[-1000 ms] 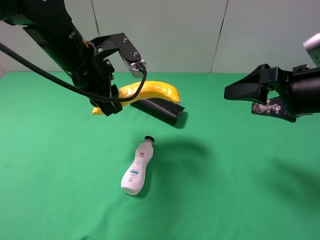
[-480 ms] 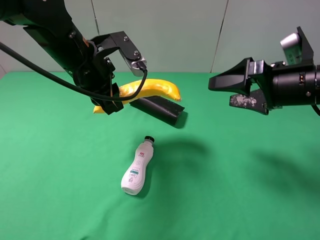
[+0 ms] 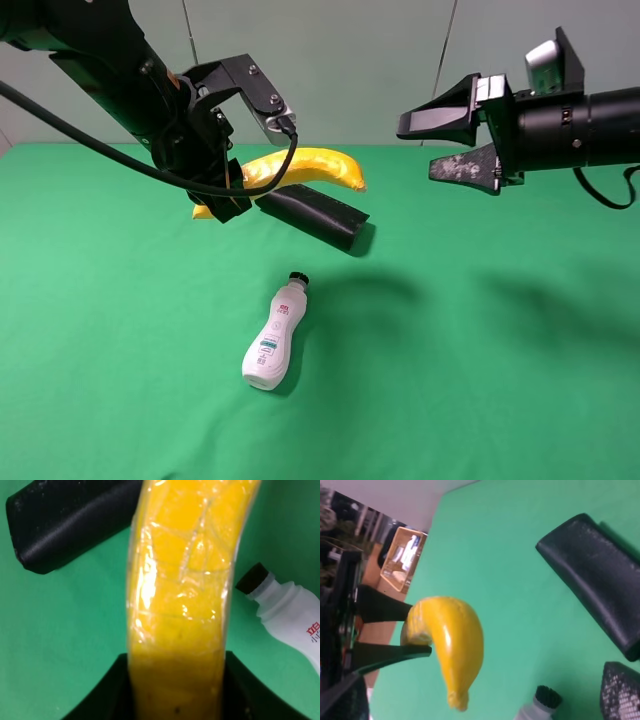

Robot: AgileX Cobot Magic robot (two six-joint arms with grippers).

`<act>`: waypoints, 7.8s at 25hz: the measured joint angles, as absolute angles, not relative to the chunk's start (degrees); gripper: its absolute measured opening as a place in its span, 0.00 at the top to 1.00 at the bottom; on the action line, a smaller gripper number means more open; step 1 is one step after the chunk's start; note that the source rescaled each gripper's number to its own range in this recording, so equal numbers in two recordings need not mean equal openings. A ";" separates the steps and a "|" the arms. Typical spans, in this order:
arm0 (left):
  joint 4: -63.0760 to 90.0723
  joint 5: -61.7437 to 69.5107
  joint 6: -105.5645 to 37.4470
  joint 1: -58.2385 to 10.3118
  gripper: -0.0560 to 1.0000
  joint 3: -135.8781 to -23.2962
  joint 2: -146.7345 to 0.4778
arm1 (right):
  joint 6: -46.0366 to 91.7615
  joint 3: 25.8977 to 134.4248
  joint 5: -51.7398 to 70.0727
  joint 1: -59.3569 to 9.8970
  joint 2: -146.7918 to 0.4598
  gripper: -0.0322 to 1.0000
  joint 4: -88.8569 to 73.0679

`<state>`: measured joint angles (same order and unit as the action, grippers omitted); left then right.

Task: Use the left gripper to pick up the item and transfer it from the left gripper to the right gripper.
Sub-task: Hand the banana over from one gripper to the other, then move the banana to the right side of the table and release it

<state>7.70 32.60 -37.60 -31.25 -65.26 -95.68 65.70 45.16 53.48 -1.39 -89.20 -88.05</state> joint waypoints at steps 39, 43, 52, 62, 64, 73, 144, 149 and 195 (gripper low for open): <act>7.70 31.56 -39.63 -31.25 0.95 -65.26 -95.68 | 74.92 52.05 60.08 -14.04 -105.40 0.00 -98.44; 7.70 31.35 -39.73 -31.25 0.95 -65.26 -95.68 | 75.91 52.05 60.79 -14.04 -105.40 0.00 -99.42; 7.70 31.32 -39.69 -31.25 0.95 -65.26 -95.68 | 76.09 52.05 61.40 -14.04 -105.40 0.05 -99.47; 7.70 31.17 -39.74 -31.25 0.95 -65.26 -95.68 | 76.60 52.05 61.34 -14.04 -105.40 0.63 -99.48; 7.70 31.17 -39.74 -31.25 0.95 -65.26 -95.68 | 76.96 52.05 61.34 -14.04 -105.40 0.78 -99.48; 7.60 31.11 -39.74 -31.25 0.95 -65.26 -95.68 | 78.01 52.05 61.30 -14.04 -105.40 0.96 -99.53; -2.55 47.41 -7.84 -31.25 0.00 -50.62 -53.54 | 75.91 52.05 57.76 -14.04 -105.40 0.96 -98.04; -2.85 50.82 -4.29 -31.25 0.00 -46.17 -42.24 | 75.91 52.05 57.41 -14.04 -105.40 0.96 -98.04; -5.51 61.19 6.72 -5.75 0.01 -28.67 -4.60 | 73.59 52.05 50.96 -14.04 -105.40 0.96 -95.91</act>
<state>-5.51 61.19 6.72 -5.75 -28.67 -4.60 73.59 52.05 50.96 -14.04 -105.40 -95.91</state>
